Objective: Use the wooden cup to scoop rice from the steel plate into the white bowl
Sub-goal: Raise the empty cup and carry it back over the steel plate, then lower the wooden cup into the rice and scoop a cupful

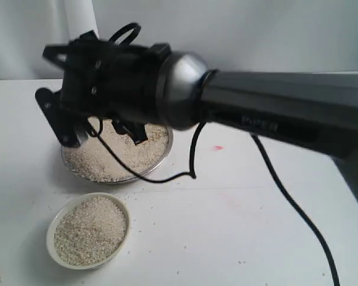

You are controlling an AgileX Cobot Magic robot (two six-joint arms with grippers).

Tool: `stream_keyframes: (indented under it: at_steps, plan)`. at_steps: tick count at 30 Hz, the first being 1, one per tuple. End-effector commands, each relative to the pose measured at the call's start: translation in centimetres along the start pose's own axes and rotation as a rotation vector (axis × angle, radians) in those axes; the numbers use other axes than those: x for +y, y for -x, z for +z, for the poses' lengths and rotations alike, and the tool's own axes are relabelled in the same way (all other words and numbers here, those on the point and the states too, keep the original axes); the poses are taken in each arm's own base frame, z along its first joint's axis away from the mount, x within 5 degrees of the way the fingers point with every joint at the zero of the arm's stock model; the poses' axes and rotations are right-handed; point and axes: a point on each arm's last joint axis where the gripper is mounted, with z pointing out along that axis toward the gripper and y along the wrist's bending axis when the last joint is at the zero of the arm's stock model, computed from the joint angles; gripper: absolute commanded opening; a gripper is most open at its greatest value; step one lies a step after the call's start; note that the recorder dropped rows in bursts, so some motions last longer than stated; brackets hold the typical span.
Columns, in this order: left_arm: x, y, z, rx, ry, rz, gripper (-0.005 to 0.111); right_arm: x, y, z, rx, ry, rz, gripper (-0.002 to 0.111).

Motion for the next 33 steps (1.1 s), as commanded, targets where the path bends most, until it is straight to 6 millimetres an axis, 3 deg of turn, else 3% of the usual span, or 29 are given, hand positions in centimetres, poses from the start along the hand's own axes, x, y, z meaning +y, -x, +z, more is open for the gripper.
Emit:
stream_keyframes:
  at_steps: [1,3,6,11,15,27,33]
  plan:
    - [0.0,0.0,0.0,-0.003,-0.007,-0.004,0.000,-3.8,-4.2,-0.2,-0.013,-0.032,0.131,0.000]
    - [0.0,0.0,0.0,-0.003,-0.007,-0.004,0.000,-4.4,-6.0,0.8,0.022,-0.035,0.153,0.000]
    - [0.0,0.0,0.0,-0.003,-0.007,-0.004,0.000,-4.0,-6.8,3.8,0.063,-0.007,0.169,0.000]
    - [0.0,0.0,0.0,-0.003,-0.007,-0.004,0.000,-1.2,-4.7,10.1,0.094,0.068,0.142,0.000]
    - [0.0,0.0,0.0,-0.003,-0.007,-0.004,0.000,1.7,-3.0,13.4,0.098,0.122,0.092,0.000]
    - [0.0,0.0,0.0,-0.003,-0.007,-0.004,0.000,4.7,-2.1,16.8,0.169,0.107,0.026,0.000]
    - [0.0,0.0,0.0,-0.003,-0.007,-0.004,0.000,5.2,-1.2,17.3,0.160,0.084,-0.016,0.000]
